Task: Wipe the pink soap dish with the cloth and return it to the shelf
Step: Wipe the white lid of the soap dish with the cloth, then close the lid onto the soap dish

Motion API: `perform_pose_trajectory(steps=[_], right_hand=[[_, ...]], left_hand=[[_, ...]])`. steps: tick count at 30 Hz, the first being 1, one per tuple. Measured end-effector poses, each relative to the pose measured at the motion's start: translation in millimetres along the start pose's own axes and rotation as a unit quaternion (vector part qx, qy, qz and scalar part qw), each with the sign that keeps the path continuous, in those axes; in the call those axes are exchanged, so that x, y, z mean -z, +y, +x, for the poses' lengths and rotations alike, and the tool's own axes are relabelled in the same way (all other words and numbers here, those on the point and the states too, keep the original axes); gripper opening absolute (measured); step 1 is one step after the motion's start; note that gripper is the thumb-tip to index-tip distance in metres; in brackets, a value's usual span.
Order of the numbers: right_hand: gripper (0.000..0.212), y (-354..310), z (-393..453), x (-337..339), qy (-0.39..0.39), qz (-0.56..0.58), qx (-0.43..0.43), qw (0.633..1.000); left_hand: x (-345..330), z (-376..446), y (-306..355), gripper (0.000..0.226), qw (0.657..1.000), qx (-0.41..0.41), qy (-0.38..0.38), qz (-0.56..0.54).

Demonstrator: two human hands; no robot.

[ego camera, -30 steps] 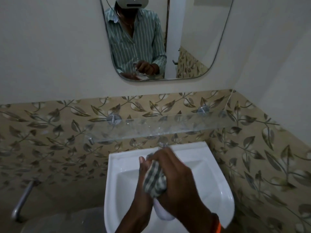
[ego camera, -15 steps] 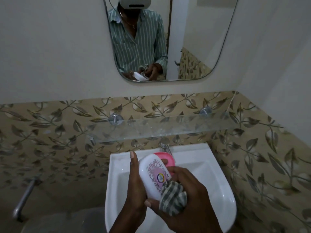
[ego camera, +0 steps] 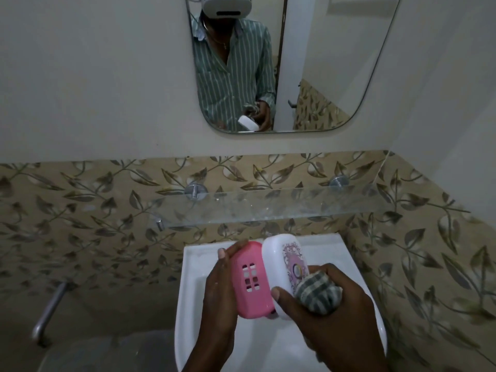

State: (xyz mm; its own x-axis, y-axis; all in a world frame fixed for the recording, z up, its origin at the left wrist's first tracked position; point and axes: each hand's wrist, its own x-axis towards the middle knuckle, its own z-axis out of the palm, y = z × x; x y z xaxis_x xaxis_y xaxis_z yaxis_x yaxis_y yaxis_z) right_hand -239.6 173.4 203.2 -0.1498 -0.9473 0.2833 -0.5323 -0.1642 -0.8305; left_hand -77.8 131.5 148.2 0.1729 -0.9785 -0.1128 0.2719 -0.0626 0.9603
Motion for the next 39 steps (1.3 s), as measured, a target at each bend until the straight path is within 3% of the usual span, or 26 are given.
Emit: perform_pose_trajectory(steps=[2,7,14,27,34,37,39], right_hand=[[0.056,2.8,-1.6,-5.1,0.002,-0.034,-0.004,0.999],[0.063,9.8,-2.5,-23.9,-0.014,-0.071,-0.009,0.997],[0.064,12.7,-1.3,-33.4,-0.011,-0.132,0.050,0.990],[0.065,20.4,-5.3,-42.1,-0.010,-0.160,0.057,0.985],[0.069,20.3,6.8,-27.1,-0.106,-0.151,0.086,0.979],[0.067,26.7,16.3,-15.1,-0.065,-0.095,0.047,0.992],[0.067,30.9,25.5,-10.3,-0.013,-0.017,-0.051,0.998]], left_hand=[[11.5,0.8,-1.9,0.047,0.999,-0.036,0.015,0.018],[6.0,2.3,-8.5,0.024,1.000,0.010,0.024,0.006],[0.3,-9.3,-5.6,0.036,0.996,0.065,-0.021,-0.049],[-5.8,-14.7,-3.6,0.033,0.982,0.100,0.001,-0.163],[4.0,-4.3,8.0,0.059,0.991,0.128,-0.007,-0.045],[4.1,6.5,14.9,0.052,0.990,0.103,0.017,-0.094],[-2.6,16.0,20.6,0.044,0.987,0.072,0.038,-0.142]])
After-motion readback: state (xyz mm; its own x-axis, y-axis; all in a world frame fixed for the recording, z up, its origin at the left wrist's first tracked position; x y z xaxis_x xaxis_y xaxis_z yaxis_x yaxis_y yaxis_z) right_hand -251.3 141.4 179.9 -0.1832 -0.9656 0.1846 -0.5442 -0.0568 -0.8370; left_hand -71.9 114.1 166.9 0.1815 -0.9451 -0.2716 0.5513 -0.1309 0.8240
